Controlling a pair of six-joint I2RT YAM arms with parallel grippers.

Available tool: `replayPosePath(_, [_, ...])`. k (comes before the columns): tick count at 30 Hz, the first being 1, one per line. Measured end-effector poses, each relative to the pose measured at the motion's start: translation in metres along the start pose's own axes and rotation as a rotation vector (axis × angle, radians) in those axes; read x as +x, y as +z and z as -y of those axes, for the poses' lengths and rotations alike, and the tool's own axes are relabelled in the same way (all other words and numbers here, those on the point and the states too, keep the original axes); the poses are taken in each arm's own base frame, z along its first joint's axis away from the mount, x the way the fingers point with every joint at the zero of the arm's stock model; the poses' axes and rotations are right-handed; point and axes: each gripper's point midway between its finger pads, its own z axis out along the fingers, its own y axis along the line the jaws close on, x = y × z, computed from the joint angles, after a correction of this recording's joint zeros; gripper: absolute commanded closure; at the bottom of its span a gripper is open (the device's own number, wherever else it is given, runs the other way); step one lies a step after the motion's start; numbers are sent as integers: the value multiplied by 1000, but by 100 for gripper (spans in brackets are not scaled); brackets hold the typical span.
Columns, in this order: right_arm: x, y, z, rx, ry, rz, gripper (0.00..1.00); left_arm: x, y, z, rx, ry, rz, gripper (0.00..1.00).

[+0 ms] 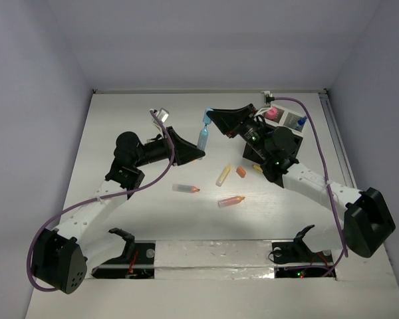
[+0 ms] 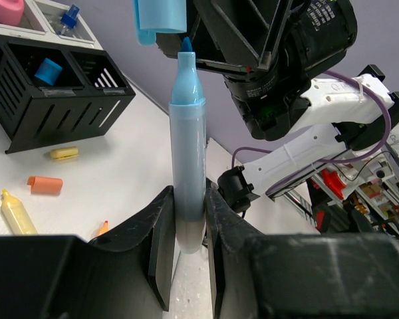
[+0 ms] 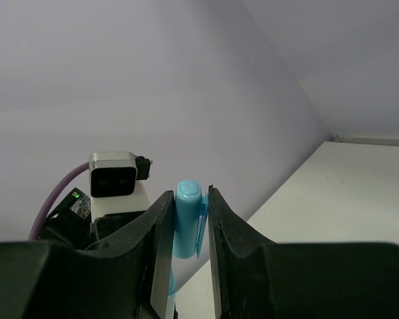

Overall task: Sort the stationery into containers
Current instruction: Close the pen cap on the pen.

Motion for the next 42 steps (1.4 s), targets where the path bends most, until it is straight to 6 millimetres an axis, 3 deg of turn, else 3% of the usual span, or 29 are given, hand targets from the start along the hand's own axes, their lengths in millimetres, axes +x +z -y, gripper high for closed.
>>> replayPosePath(15, [11,-9,5,1,32,-21,100,-1,-2,-2,-5,1,4,100])
replayPosePath(42, [-2,-4,-6,-16,49,9,100,2,-2,-1,9,-10,-2,100])
